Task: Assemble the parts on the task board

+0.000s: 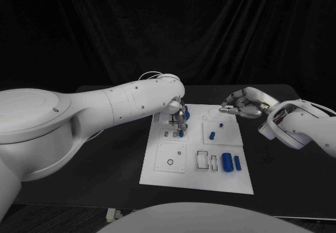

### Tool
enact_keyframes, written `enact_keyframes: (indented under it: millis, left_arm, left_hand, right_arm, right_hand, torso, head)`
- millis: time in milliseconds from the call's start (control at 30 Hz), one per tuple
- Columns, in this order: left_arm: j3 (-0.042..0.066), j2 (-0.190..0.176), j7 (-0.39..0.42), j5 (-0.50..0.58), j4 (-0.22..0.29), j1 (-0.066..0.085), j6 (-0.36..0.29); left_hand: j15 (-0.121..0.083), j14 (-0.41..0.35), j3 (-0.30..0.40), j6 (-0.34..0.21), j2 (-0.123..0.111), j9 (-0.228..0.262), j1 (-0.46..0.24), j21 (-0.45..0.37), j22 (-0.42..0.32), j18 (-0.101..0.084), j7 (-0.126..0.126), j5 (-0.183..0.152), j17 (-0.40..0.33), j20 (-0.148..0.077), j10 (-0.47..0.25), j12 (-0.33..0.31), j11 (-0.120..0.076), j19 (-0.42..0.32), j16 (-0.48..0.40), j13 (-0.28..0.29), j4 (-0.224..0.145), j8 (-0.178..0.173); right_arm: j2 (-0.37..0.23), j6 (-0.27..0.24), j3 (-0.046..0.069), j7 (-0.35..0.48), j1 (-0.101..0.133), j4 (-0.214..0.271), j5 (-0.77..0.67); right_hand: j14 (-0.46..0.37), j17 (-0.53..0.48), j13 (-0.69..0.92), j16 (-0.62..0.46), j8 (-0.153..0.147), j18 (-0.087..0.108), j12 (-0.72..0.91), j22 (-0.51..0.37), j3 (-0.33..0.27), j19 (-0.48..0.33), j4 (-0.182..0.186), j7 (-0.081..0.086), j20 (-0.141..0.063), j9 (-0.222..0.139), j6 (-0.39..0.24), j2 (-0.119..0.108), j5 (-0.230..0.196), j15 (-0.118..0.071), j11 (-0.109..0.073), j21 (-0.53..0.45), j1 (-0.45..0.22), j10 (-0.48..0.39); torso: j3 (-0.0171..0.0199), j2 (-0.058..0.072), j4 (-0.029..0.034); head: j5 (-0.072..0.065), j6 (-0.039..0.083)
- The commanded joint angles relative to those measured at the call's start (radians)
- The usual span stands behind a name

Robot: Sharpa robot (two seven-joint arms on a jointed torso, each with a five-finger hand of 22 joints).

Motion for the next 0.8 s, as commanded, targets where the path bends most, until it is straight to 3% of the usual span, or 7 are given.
enact_keyframes:
  millis: [33, 367, 800]
  left_arm:
    - [-0.003, -0.005, -0.054, 0.001, 0.006, 0.002, -0.02]
    - [-0.003, -0.027, -0.06, 0.005, 0.027, 0.016, -0.022]
    - [-0.003, -0.051, -0.062, 0.005, 0.047, 0.023, -0.024]
  left_hand:
    - [-0.004, 0.104, 0.044, 0.0, 0.0, 0.002, -0.007, -0.005, 0.237, 0.001, -0.001, -0.001, 0.263, -0.009, 0.102, -0.004, -0.007, 0.088, 0.003, 0.262, -0.039, 0.0]
    - [-0.005, 0.104, 0.047, 0.0, 0.001, 0.003, -0.009, -0.009, 0.232, 0.002, -0.001, 0.0, 0.263, -0.009, 0.102, -0.004, -0.007, 0.085, 0.003, 0.262, -0.039, 0.0]
    - [-0.006, 0.104, 0.061, 0.001, 0.0, 0.01, -0.015, -0.016, 0.223, 0.005, -0.002, 0.008, 0.263, -0.01, 0.102, -0.004, -0.008, 0.08, 0.003, 0.262, -0.042, -0.001]
  right_arm:
    - [-0.001, 0.008, 0.001, -0.018, -0.003, -0.001, 0.0]
    - [0.006, 0.022, 0.001, -0.021, -0.009, -0.007, 0.0]
    - [0.008, 0.031, 0.001, -0.025, -0.015, -0.01, 0.0]
  right_hand:
    - [0.106, 0.263, 0.263, 0.003, 0.004, 0.001, 0.003, 0.251, -0.006, 0.087, 0.001, 0.001, 0.007, 0.001, 0.004, 0.003, 0.003, 0.006, 0.005, -0.007, 0.01, 0.106]
    - [0.106, 0.263, 0.263, 0.003, 0.004, 0.002, 0.003, 0.25, -0.006, 0.085, 0.001, 0.001, 0.007, 0.001, 0.003, 0.003, 0.005, 0.006, 0.005, -0.009, 0.01, 0.106]
    - [0.106, 0.263, 0.263, 0.003, 0.004, 0.003, 0.003, 0.249, -0.007, 0.085, 0.002, 0.001, 0.007, 0.001, 0.003, 0.004, 0.006, 0.006, 0.005, -0.01, 0.01, 0.106]
  torso:
    - [0.0, 0.0, -0.0001]
    - [-0.0004, 0.001, 0.0]
    - [-0.0003, 0.001, 0.0001]
  head:
    - [0.003, 0.0]
    - [0.007, 0.0]
    - [0.01, 0.0]
